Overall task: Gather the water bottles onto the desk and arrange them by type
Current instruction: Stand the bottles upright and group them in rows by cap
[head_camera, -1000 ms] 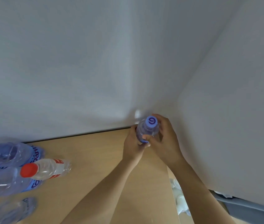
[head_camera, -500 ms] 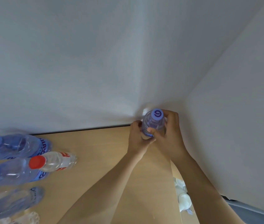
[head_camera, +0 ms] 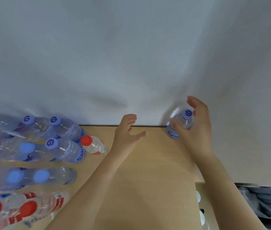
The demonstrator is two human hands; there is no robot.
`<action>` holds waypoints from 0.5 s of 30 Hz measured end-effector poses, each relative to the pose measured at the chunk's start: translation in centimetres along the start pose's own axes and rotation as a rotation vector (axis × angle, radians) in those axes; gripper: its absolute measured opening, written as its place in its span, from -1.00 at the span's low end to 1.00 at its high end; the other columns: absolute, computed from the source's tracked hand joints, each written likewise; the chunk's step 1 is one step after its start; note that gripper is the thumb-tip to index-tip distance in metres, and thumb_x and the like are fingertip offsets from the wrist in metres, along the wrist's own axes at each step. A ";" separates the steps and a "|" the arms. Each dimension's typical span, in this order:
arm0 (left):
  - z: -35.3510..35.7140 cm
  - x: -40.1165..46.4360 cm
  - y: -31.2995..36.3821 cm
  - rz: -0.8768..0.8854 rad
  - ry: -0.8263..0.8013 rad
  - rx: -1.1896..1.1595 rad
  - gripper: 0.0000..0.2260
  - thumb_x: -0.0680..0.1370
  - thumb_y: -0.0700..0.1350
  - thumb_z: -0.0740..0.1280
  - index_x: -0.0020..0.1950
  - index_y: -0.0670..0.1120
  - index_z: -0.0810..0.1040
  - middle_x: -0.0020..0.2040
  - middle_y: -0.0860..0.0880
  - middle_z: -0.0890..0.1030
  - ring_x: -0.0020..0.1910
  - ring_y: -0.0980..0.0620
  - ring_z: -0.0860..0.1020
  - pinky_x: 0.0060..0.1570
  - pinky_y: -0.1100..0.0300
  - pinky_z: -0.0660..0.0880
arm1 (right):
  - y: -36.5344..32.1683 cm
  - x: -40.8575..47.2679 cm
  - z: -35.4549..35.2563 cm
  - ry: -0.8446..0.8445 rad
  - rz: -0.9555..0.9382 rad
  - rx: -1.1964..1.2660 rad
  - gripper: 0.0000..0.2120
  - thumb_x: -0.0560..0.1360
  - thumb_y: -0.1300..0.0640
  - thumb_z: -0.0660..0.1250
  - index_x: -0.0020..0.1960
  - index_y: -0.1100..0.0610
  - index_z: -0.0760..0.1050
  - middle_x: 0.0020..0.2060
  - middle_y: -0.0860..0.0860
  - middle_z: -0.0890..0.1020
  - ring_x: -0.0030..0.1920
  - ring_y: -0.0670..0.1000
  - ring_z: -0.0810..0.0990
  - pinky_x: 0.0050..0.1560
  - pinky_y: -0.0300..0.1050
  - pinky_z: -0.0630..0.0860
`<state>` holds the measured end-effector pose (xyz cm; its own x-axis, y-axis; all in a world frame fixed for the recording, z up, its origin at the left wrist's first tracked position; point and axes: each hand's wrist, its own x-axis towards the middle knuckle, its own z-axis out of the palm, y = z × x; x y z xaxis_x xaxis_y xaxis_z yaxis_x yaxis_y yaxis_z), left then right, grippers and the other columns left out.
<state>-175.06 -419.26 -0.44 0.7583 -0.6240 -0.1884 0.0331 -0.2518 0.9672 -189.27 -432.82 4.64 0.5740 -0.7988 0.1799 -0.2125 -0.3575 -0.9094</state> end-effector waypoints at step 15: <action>-23.0 -8.4 1.6 0.125 0.275 0.017 -0.56 0.41 -0.21 0.55 0.20 0.09 0.50 0.23 0.11 0.56 0.28 0.24 0.49 0.27 0.32 0.40 | -9.9 -6.8 19.1 -0.318 -0.124 0.024 -0.38 0.46 0.12 0.49 0.37 -0.18 0.25 0.27 -0.19 0.39 0.30 -0.33 0.35 0.19 -0.56 0.26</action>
<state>-166.40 -397.40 6.58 0.9037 -0.4281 -0.0129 -0.0804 -0.1991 0.9767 -175.99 -414.60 5.22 0.8132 -0.5573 0.1674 -0.1086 -0.4280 -0.8973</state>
